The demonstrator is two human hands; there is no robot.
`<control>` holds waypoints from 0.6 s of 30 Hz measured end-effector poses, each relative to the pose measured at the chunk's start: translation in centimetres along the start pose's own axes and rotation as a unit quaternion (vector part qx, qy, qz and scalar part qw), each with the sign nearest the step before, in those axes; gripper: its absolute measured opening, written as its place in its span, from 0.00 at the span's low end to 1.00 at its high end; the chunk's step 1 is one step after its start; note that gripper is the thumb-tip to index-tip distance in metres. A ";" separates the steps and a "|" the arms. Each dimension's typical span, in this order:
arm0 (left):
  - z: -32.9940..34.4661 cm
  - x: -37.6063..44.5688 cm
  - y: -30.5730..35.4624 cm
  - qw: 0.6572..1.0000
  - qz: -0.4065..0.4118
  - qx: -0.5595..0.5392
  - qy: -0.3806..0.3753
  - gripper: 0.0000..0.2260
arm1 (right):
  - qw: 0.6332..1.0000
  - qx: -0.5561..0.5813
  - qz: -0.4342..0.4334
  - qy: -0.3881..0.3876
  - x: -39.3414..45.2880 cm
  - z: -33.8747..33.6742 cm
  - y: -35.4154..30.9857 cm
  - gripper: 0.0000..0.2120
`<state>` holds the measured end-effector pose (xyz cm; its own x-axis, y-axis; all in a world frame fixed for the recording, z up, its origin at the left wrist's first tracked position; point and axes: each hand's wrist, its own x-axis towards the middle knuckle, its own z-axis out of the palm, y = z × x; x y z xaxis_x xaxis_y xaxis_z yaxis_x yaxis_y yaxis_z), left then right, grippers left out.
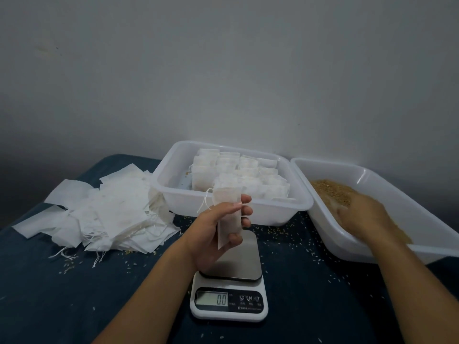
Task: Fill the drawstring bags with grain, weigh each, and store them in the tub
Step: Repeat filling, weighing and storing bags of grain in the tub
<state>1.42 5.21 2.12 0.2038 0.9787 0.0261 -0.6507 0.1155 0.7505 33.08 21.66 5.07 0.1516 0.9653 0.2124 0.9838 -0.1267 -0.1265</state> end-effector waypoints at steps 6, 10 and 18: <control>0.1 -0.3 -0.1 0.996 -0.048 0.021 -0.077 0.17 | 0.886 0.376 -0.235 0.132 -7.2 -3.0 -7.3 0.12; 0.0 -0.5 -0.2 0.994 -0.042 0.039 -0.091 0.24 | 0.773 0.479 -0.368 -0.196 -11.0 -1.9 -11.1 0.13; -0.3 0.1 -0.9 0.989 -0.044 0.096 -0.102 0.20 | 0.690 0.643 -0.305 -0.129 -12.4 1.2 -11.4 0.10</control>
<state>1.85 5.29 1.23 0.4096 0.9093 0.0736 -0.4766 0.1445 0.8672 19.86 11.44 2.70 -0.4390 0.7789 0.4478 -0.0664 0.4689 -0.8807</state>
